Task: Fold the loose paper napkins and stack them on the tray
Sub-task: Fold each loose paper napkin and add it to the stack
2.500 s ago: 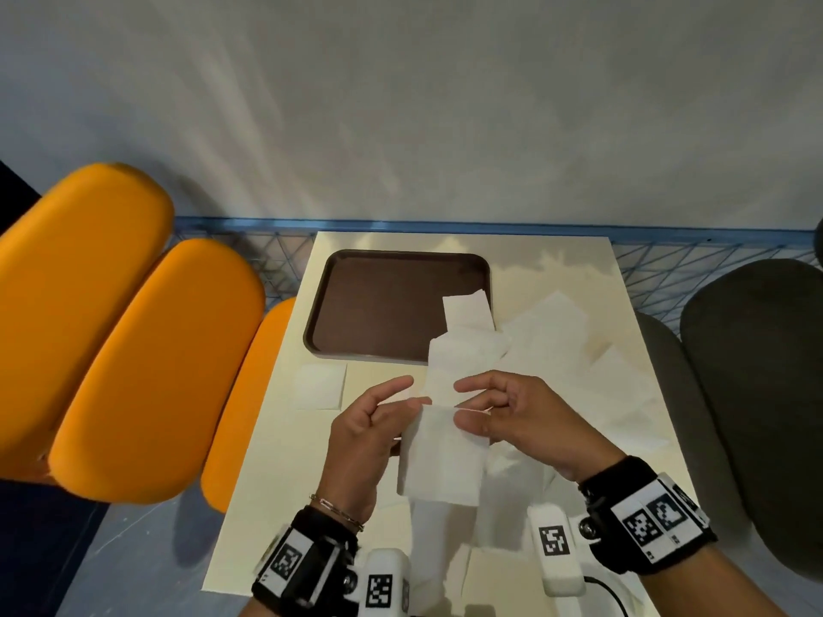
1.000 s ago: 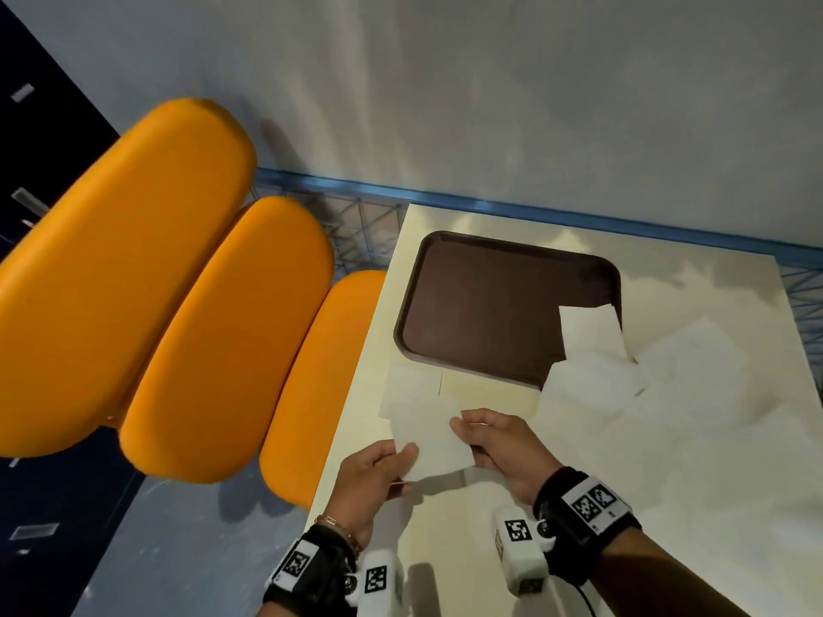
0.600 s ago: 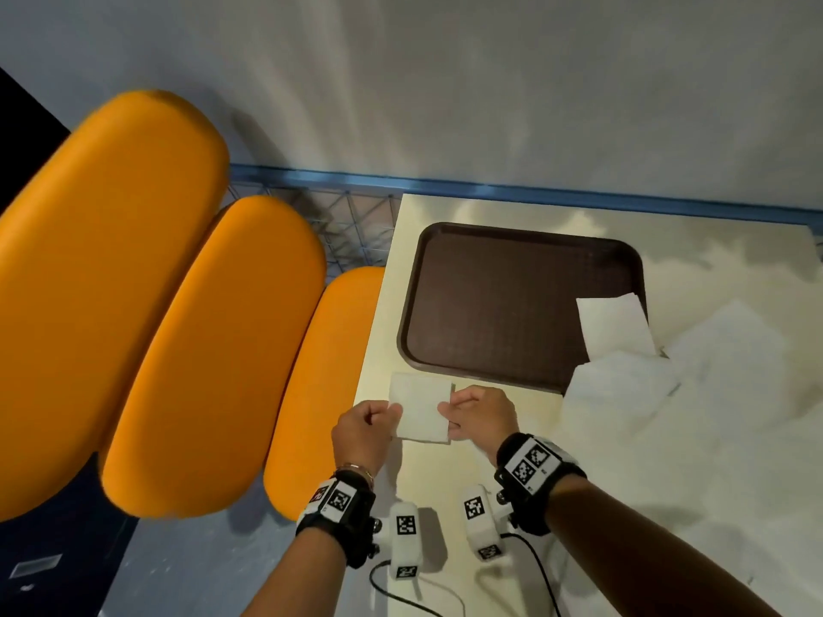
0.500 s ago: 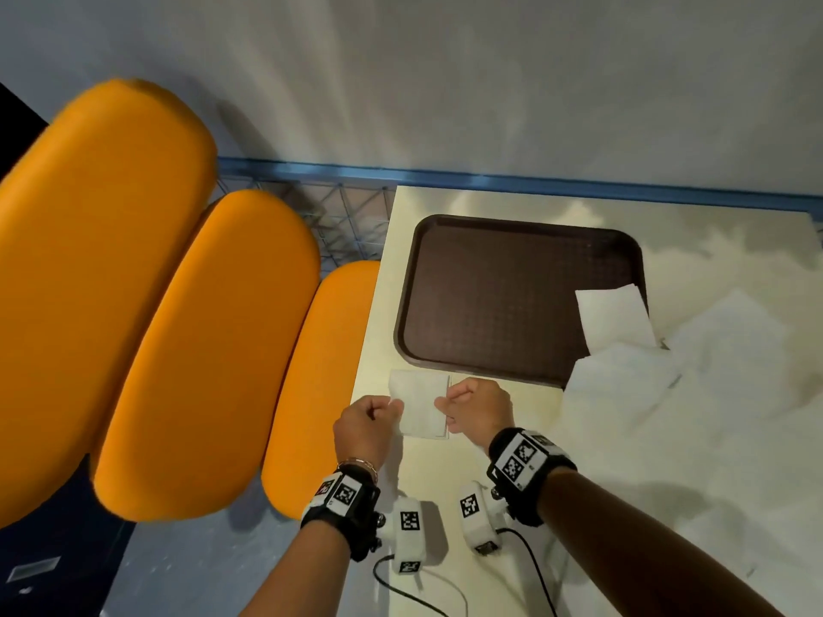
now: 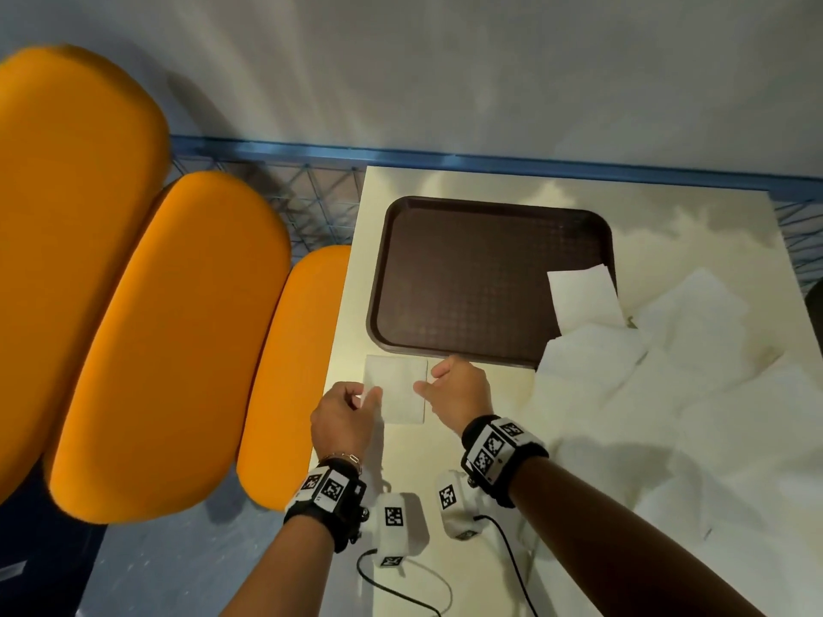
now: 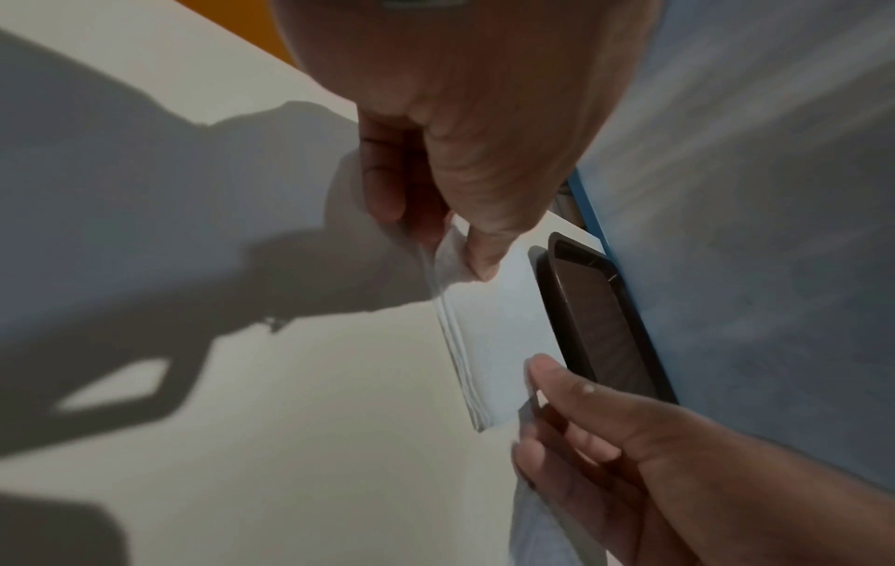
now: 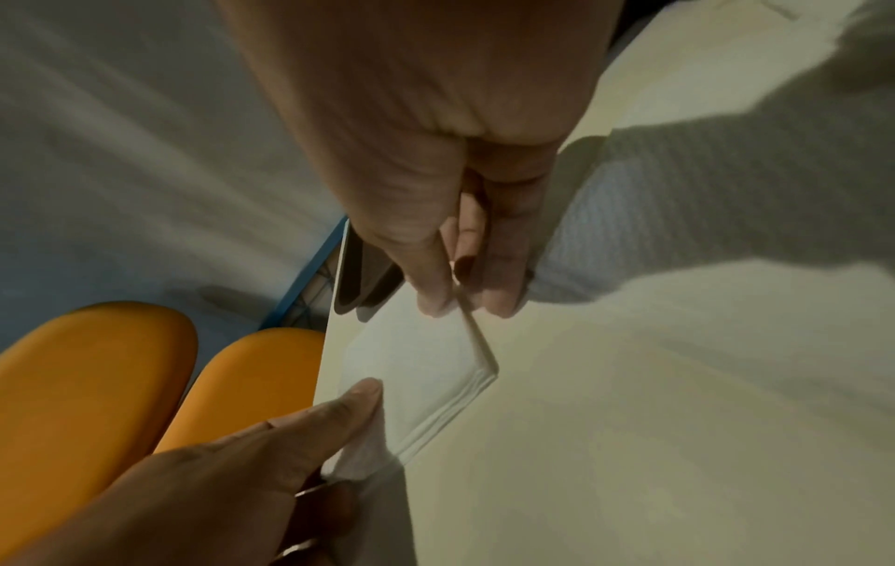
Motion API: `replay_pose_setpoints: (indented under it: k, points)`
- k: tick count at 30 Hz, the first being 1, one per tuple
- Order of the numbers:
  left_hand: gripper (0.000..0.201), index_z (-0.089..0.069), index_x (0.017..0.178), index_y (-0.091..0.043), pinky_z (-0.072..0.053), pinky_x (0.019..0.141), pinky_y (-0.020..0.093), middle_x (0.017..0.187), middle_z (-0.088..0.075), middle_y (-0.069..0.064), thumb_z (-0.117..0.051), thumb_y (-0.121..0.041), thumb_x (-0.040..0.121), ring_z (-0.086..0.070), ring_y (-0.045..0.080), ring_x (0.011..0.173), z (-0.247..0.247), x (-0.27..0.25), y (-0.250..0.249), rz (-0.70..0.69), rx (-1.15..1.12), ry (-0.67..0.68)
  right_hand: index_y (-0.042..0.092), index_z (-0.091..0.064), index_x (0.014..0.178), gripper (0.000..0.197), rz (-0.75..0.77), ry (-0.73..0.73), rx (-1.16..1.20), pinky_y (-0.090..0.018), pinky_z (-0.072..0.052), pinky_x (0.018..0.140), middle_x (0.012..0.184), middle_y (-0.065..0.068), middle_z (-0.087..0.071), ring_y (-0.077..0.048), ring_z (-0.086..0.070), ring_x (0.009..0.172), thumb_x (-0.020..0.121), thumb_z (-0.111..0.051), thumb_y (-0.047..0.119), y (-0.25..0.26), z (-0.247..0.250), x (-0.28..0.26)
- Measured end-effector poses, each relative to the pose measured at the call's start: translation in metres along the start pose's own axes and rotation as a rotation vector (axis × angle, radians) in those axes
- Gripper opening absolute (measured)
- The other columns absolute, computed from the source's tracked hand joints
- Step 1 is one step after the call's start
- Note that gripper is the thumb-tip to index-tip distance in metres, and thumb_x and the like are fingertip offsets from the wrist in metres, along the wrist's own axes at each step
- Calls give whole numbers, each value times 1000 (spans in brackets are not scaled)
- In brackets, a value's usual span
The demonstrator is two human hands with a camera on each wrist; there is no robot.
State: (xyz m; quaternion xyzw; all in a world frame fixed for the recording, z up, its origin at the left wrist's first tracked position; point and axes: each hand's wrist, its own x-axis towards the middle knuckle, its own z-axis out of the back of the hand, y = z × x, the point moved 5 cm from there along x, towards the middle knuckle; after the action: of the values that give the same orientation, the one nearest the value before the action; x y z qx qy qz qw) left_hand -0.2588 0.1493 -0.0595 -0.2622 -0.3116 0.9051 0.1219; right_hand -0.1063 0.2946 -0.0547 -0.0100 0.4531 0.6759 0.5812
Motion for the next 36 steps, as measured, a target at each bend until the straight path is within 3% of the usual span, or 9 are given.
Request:
replay_pose_setpoints:
  k: [5,8,16,19,22,25,28,31,36]
  points:
    - [47,-61,116,-28,-51,77,32,107,-56,-8,-84,-48,80,-60,14,94,8,-14,-5,-20,18,-27,27,-55,142,78,307,151,-513,-34,-45,109,139,5,-57,-19,-50,130,75,-93,42,-13,48,-29]
    - [59,-59,116,-31,-51,77,30,114,-52,-10,-89,-55,71,-57,12,100,4,-35,-6,-66,53,61,26,-39,158,102,418,269,-798,-34,-37,114,149,1,-44,-22,-41,134,74,-95,35,-36,60,-40]
    - [59,-63,114,-38,-50,75,17,105,-66,-15,-94,-53,66,-63,5,93,-31,-96,-3,-152,-7,381,24,-61,130,64,506,293,-958,-37,-40,104,127,-1,-58,-24,-46,121,78,-89,49,-35,71,-33]
    - [59,-62,115,-39,-45,72,11,103,-67,-16,-93,-55,67,-63,3,89,-50,-112,-5,-163,66,484,24,-69,119,42,491,290,-879,-36,-41,97,119,-1,-60,-24,-49,116,84,-84,43,-31,76,-33]
    - [40,-68,110,-36,-45,68,6,97,-72,-13,-90,-41,77,-66,3,84,-63,-119,-7,-128,23,468,21,-72,113,21,444,257,-687,-27,-38,82,113,-1,-65,-20,-56,102,93,-76,20,-32,88,-34]
    - [20,-72,107,-32,-45,72,7,98,-75,-14,-76,-26,88,-69,5,89,-69,-123,-8,-80,12,421,17,-78,107,19,406,197,-498,-18,-37,73,106,-2,-71,-18,-62,94,93,-73,5,-37,101,-37]
    - [18,-71,103,-32,-48,75,15,99,-76,-12,-68,-20,90,-71,10,95,-72,-127,-9,-30,-20,392,15,-81,103,21,357,175,-258,-21,-53,78,96,0,-74,-14,-68,88,90,-76,-1,-42,115,-44]
    - [26,-69,105,-34,-53,77,20,99,-76,-11,-78,-23,83,-71,9,94,-75,-133,-8,11,-58,392,16,-82,98,20,322,140,-116,-27,-61,83,90,1,-74,-11,-71,85,85,-82,0,-48,128,-52]
    - [55,-63,112,-34,-50,72,19,94,-74,-10,-95,-27,68,-70,6,84,-85,-153,-10,8,-54,419,16,-81,107,31,334,126,-140,-27,-56,84,103,-1,-75,-14,-70,91,80,-89,4,-55,140,-67]
